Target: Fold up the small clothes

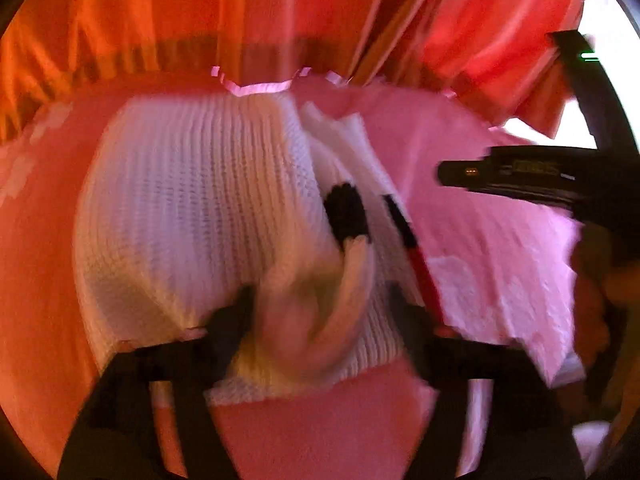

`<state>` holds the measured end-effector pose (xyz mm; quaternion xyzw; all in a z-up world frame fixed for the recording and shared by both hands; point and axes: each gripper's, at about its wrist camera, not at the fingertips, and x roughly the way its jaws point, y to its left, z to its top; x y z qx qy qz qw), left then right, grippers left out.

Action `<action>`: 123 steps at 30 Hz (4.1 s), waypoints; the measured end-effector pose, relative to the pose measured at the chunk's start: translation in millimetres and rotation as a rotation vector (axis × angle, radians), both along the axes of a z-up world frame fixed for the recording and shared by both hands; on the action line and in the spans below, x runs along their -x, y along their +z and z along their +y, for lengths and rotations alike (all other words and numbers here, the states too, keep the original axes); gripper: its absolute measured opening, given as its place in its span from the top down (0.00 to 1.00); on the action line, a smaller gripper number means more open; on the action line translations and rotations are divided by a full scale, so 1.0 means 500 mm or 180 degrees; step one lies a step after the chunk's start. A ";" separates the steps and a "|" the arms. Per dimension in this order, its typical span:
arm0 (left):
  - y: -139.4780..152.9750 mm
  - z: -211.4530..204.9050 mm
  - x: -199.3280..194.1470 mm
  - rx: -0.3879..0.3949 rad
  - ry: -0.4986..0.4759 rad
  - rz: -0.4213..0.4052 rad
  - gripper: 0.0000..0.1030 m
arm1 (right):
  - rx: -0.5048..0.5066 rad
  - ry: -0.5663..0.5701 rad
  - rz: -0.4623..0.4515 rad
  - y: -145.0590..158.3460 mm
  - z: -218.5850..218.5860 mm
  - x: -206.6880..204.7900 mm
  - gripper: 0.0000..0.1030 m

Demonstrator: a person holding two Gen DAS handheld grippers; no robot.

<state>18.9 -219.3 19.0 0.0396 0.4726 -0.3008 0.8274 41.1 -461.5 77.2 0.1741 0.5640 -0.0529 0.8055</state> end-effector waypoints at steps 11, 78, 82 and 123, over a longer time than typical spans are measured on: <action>0.029 0.162 -0.003 0.0062 0.0222 -0.0337 0.10 | -0.0429 0.0408 0.0140 -0.040 0.135 -0.066 0.35; -0.051 0.159 -0.020 -0.0576 0.0355 0.0173 0.10 | -0.0132 0.0606 -0.0044 -0.015 0.120 0.017 0.83; -0.061 0.154 -0.023 -0.0652 0.0353 0.0158 0.10 | 0.0204 0.0629 0.0357 -0.099 0.106 0.046 0.79; -0.016 0.162 -0.202 0.0623 0.0238 0.0717 0.59 | -0.0919 0.0012 -0.0362 -0.065 0.124 -0.056 0.65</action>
